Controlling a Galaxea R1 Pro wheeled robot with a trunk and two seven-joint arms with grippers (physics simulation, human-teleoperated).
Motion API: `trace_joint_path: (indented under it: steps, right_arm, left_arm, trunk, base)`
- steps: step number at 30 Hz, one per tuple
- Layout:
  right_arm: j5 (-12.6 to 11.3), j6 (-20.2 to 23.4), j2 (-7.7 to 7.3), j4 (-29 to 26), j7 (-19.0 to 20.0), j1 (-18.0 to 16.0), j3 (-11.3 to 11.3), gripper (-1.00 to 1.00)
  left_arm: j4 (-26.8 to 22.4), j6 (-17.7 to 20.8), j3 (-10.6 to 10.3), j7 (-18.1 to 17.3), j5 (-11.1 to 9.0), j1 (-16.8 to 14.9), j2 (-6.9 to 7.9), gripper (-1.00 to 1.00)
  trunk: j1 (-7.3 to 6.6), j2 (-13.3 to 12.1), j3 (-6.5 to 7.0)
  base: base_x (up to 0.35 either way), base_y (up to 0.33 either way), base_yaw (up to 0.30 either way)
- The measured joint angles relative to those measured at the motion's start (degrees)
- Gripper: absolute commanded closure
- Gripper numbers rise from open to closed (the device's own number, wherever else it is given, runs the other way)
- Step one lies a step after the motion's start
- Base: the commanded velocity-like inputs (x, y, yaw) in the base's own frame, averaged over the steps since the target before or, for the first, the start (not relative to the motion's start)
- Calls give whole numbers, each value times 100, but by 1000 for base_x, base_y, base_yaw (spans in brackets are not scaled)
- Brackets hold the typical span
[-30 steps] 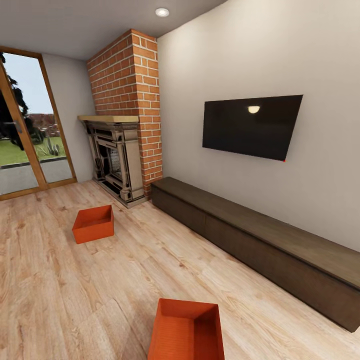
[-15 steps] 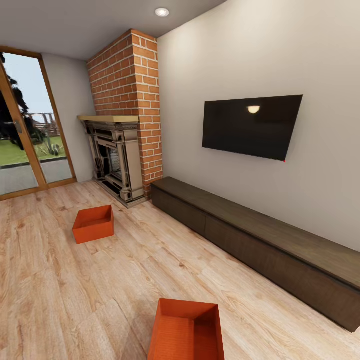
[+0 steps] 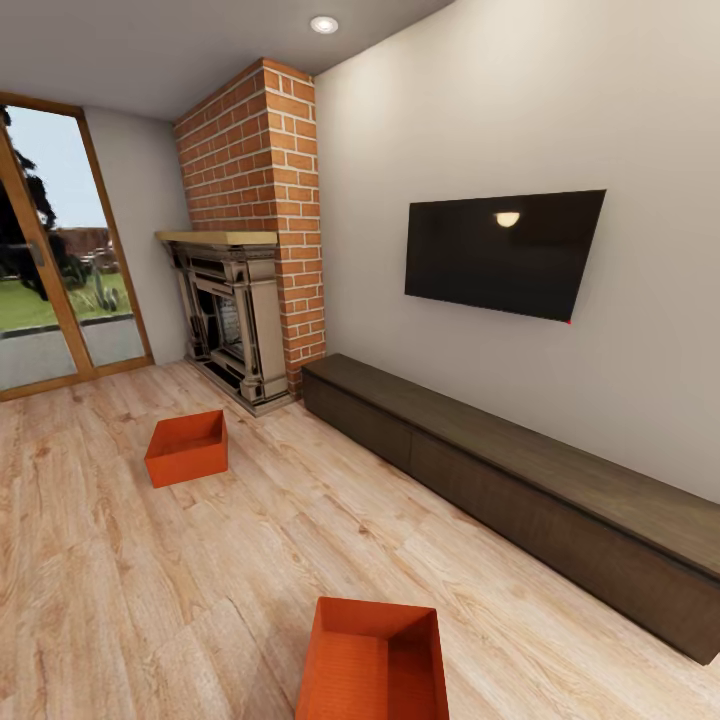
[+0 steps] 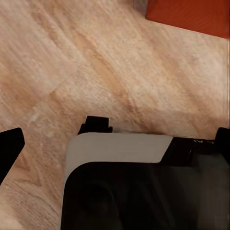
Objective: Move the two storage containers from the living room to the garage. In the garage, place one container on the floor and stack the other container on top of it (either order is fine).
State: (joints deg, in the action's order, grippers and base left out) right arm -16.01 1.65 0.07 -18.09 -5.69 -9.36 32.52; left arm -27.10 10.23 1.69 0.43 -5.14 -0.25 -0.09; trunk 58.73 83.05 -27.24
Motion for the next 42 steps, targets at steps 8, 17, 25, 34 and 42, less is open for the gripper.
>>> trace_joint_path:
  steps: [8,17,25,34,42]
  right_arm:
    - [-272,134,157,-22,-316,-863,0,-100]
    - [-1169,40,175,685,-514,-2473,-4,-100]
    - [-1233,-256,184,692,-909,-2592,-23,-100]
    - [-1243,-268,218,718,-854,-2593,-79,-100]
    - [-1240,-441,273,1168,-380,-2593,-90,-100]
  left_arm:
    - [-36,220,-11,8,16,-851,-161,-100]
    - [1134,135,-44,8,425,-2901,-421,-100]
    - [1009,-21,-48,6,613,-3135,-561,-100]
    - [1022,-155,-28,66,603,-3398,-518,-100]
    - [1151,-511,-48,80,630,-3411,-517,-100]
  trunk:
    - [0,0,1]
    - [0,0,0]
    - [0,0,-1]
    - [0,0,-1]
    - [0,0,-1]
  base:
    - [0,0,0]
    - [0,0,0]
    - [0,0,0]
    - [0,0,0]
    - [0,0,0]
